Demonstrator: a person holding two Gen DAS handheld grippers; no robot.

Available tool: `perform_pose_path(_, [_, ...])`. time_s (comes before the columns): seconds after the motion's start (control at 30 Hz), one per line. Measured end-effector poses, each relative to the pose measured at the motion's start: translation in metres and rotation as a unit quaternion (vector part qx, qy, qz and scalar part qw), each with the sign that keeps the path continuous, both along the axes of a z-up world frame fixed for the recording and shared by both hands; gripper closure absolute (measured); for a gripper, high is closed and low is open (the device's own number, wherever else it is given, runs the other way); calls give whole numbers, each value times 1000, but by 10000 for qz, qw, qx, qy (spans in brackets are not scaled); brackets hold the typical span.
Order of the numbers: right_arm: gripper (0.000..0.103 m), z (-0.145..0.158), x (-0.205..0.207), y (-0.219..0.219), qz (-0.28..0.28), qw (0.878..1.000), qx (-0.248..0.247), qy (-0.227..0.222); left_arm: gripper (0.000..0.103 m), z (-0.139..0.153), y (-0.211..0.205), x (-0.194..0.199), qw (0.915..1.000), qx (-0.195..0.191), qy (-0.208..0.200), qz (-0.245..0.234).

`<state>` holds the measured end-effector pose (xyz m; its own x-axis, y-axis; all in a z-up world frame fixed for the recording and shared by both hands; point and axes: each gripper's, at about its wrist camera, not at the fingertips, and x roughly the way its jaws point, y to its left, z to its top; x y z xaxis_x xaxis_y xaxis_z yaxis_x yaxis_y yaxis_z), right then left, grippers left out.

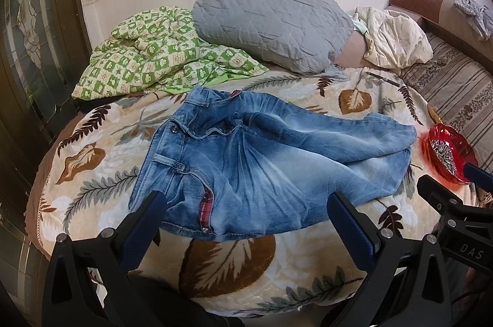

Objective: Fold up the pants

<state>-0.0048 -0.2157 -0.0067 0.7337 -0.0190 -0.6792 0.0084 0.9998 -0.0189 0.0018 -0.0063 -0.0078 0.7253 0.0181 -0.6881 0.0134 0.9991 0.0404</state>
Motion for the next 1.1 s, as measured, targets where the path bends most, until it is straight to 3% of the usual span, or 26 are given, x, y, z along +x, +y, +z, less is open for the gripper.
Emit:
perform_pose_path(0.23, [0,-5,4,-6,20,9978,336,571,0,-3,-6,8,9999,54,35,-160])
perform_pose_path(0.3, [0,-6,7,-14,147,9963,452,715,0,-2,-10,16,9986,-11,9,-533])
perform_pose_path(0.4, [0,-7,15,-40,511,9949,544,675,0,1,-21,37,9901,-220,-48,-1387])
perform_pose_path(0.5, [0,-12,34,-86,675,9925,793,638,0,-6,-45,72,9761,85,240,-2158])
perform_pose_path(0.6, [0,-19,62,-124,652,9910,749,903,0,-19,-82,97,9598,760,301,-2684])
perform_pose_path(0.63, [0,-24,74,-138,663,9883,883,1053,0,-24,-97,107,9497,943,333,-2968])
perform_pose_path(0.73, [1,-37,104,-165,734,9843,1110,1158,0,-36,-122,130,9380,1053,504,-3265])
perform_pose_path(0.9, [5,-52,152,-175,1123,9845,764,1105,0,-63,-150,163,9165,1190,728,-3748])
perform_pose_path(1.07, [7,-80,195,-173,1448,9769,516,1486,0,-94,-170,175,8821,1672,923,-4307])
perform_pose_path(1.1, [16,-88,205,-172,1535,9729,486,1662,0,-98,-171,177,8780,1745,965,-4352])
